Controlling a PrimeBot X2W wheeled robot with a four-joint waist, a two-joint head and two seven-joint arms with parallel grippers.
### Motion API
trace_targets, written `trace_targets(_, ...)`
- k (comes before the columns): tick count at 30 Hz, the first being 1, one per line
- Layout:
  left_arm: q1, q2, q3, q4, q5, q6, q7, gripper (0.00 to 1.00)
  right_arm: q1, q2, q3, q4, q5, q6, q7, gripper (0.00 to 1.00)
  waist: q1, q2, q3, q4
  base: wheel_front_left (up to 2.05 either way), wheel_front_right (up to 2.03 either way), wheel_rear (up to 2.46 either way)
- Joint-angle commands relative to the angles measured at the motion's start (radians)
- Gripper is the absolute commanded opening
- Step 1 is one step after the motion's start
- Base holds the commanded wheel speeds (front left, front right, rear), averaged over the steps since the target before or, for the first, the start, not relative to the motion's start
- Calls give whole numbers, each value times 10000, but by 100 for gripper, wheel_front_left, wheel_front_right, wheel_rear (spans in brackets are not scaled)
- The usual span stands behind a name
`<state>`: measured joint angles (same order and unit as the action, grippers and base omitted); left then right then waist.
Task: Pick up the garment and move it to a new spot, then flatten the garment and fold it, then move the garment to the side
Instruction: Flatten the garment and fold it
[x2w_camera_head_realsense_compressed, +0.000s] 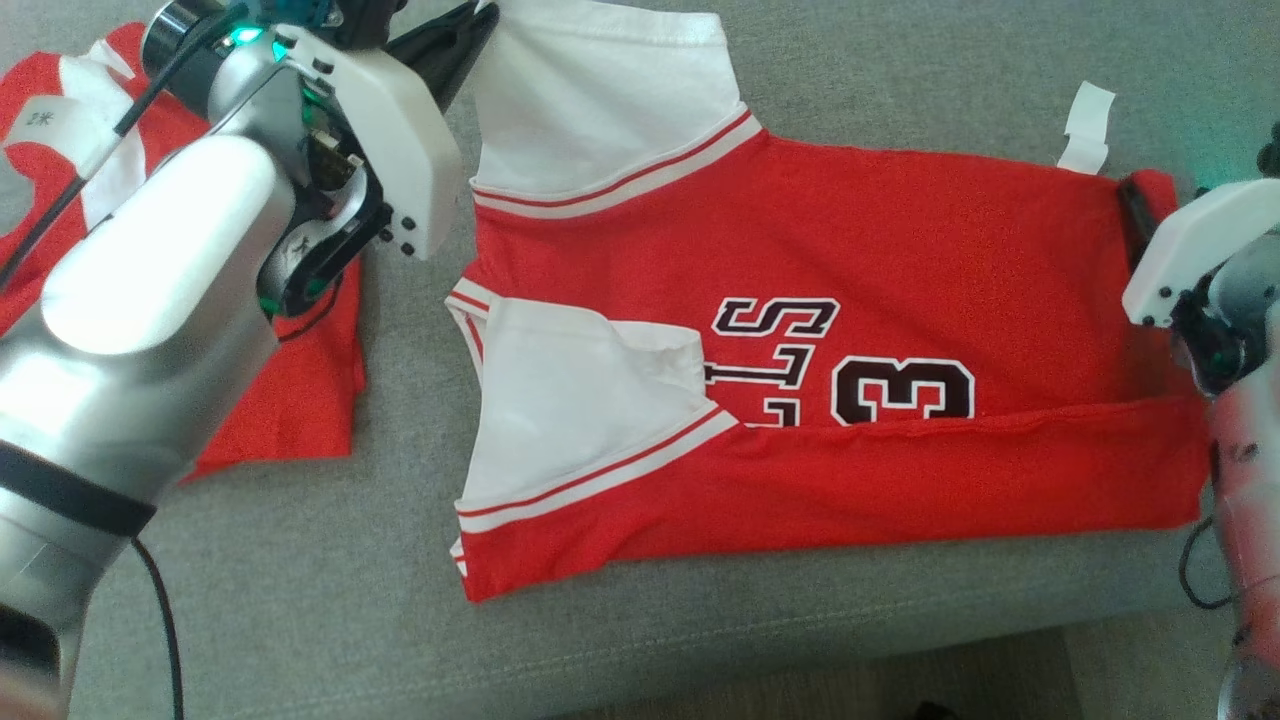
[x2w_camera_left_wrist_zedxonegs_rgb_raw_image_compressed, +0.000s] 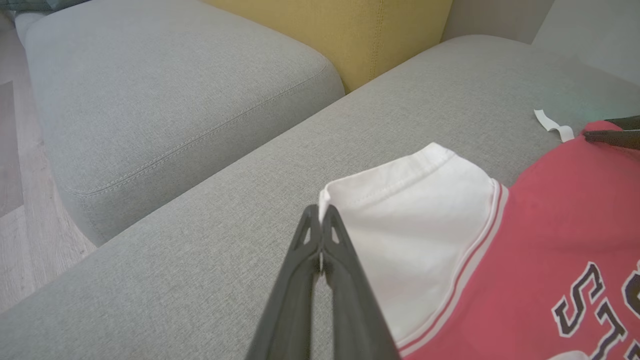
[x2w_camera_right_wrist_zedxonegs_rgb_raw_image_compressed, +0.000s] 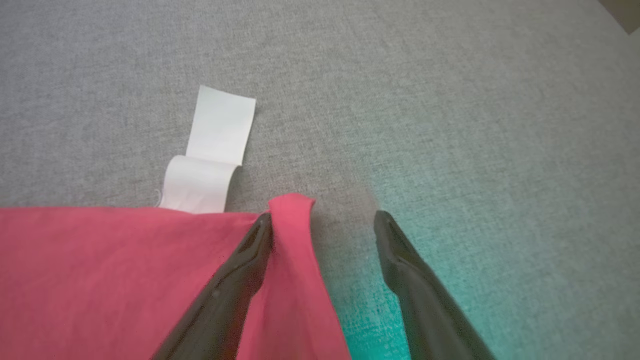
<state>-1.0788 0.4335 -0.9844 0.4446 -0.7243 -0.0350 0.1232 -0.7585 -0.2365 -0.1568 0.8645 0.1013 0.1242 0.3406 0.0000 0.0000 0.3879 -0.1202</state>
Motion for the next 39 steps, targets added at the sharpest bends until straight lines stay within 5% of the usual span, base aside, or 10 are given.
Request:
trace_targets(1, -443, 396, 461, -311, -42, 79, 47, 0, -280, -92, 152, -147, -71, 65, -35, 100, 0, 0, 44, 5, 0, 0, 0)
trace_targets(10, -408, 435, 419, -417, -100, 151, 105, 0, -499, -83, 637, 308, 122, 65, -444, 100, 0, 0, 92, 13, 0, 0, 0)
trace_targets(12, -400, 432, 409, -407, -111, 161, 100, 0, -521, -116, 795, 398, 229, 65, -547, 0, 0, 0, 86, 16, 0, 0, 0)
trace_targets(25, -691, 498, 604, 53, 115, 489, -526, 0, -1158, -354, 1067, 443, 787, 65, -2068, 0, 0, 0, 144, -88, 0, 0, 0)
trace_targets(39, -1935, -32, 793, 1690, 612, 670, -1582, 0, -2522, -222, 1073, 807, 741, 65, -3729, 0, 0, 0, 527, -188, 0, 0, 0)
